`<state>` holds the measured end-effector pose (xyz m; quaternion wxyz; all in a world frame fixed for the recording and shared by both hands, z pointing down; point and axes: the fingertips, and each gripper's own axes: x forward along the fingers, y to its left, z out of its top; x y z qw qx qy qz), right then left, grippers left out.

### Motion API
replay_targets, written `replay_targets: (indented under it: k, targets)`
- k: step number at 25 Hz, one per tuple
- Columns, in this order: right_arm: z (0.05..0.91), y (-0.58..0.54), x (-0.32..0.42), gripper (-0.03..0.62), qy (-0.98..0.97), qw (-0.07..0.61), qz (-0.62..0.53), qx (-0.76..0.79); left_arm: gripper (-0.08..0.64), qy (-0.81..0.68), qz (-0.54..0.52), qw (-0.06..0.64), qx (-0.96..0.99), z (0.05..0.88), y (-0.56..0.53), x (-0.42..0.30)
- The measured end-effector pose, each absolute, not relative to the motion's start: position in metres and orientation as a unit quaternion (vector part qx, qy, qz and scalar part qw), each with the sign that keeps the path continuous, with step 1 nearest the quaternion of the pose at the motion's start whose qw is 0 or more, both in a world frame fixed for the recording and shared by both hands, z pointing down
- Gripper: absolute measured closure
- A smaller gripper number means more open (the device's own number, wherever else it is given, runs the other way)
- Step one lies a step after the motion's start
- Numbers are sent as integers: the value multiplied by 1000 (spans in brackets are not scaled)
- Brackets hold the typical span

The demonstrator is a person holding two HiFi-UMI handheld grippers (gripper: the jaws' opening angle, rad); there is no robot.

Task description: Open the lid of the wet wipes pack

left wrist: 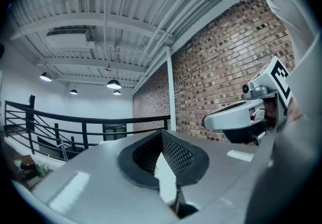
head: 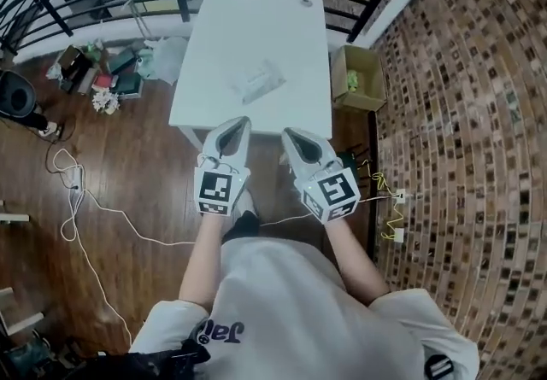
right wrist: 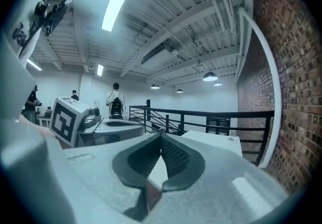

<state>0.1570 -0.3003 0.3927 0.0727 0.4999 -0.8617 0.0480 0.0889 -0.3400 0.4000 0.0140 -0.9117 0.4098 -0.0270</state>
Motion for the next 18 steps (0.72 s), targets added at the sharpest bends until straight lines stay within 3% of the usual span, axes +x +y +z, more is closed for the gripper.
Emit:
replay_targets:
  k: [6,18]
  targets:
    - [412,-389,160,601,-853,82,58,512,545,455,-27,-48,-889,429,-436,62]
    - [515,-487,168,598,-860,72,182,471,545,458,-148,-122,-868,558,-513,86]
